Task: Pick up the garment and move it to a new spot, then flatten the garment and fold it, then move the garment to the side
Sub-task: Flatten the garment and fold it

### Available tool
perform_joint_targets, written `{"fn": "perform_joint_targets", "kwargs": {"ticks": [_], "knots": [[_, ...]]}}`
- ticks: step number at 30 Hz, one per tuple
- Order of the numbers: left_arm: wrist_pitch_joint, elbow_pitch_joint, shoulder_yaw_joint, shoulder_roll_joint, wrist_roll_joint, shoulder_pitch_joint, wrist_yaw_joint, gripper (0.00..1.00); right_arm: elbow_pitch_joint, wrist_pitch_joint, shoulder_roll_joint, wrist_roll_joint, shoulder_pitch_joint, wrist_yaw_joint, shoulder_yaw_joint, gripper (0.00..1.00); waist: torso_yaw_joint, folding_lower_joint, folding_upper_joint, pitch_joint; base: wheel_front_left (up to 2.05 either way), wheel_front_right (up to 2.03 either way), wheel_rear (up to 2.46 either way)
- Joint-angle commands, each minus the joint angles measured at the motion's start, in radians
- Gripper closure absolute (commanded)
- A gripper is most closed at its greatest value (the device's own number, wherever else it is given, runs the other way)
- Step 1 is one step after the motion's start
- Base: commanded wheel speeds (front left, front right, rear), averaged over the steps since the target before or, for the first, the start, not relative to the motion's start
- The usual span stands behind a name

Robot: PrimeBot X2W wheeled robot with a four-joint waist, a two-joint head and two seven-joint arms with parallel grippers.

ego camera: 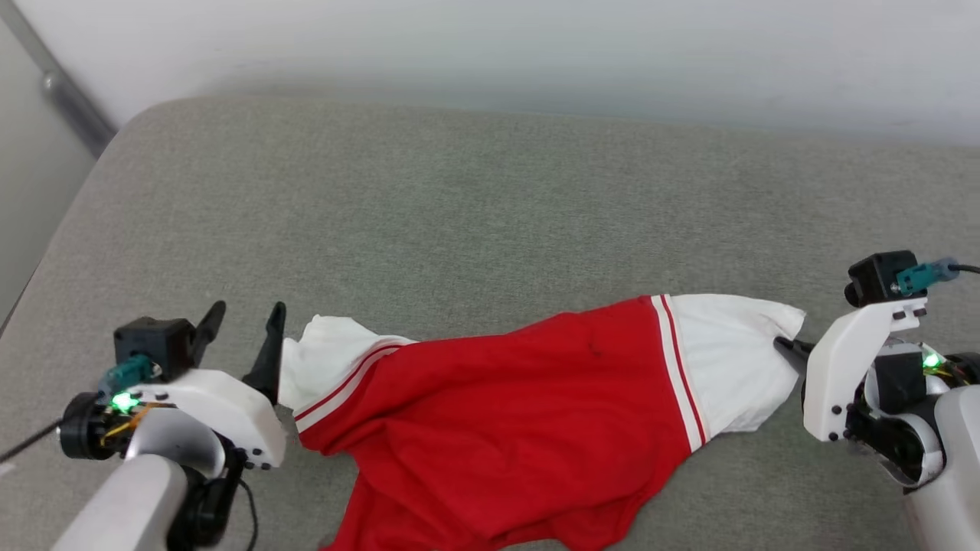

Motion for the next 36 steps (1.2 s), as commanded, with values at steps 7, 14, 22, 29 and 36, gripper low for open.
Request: {"fn": "perform_joint_targets", "kwargs": {"ticks": [7, 14, 22, 29, 36], "knots": [[0.246, 0.066, -0.006, 0.111, -0.080, -0.089, -0.084, 0.00, -0.134, 0.021, 0.021, -0.018, 0.093, -0.001, -0.003, 1.00, -0.090, 0.0000, 0.0000, -0.003, 0.00, 0.00, 0.00], [0.509, 0.164, -0.012, 0.173, -0.214, -0.167, -0.185, 0.00, -0.224, 0.030, 0.057, -0.031, 0.117, -0.001, 0.008, 1.00, -0.152, 0.0000, 0.0000, 0.065, 0.00, 0.00, 0.00], [0.667, 0.258, -0.042, 0.173, -0.272, -0.255, -0.242, 0.00, -0.255, 0.023, 0.074, -0.036, 0.106, -0.001, 0.014, 1.00, -0.190, 0.0000, 0.0000, 0.141, 0.00, 0.00, 0.00], [0.803, 0.355, -0.130, 0.121, -0.288, -0.269, -0.277, 0.03, -0.256, 0.021, 0.072, -0.036, 0.097, -0.001, 0.017, 1.00, -0.205, 0.0000, 0.0000, 0.168, 0.00, 0.00, 0.00], [0.797, 0.417, -0.162, 0.058, -0.285, -0.282, -0.289, 1.00, -0.263, 0.017, 0.062, -0.038, 0.097, -0.001, 0.014, 1.00, -0.197, 0.0000, 0.0000, 0.161, 0.00, 0.00, 0.00]]}}
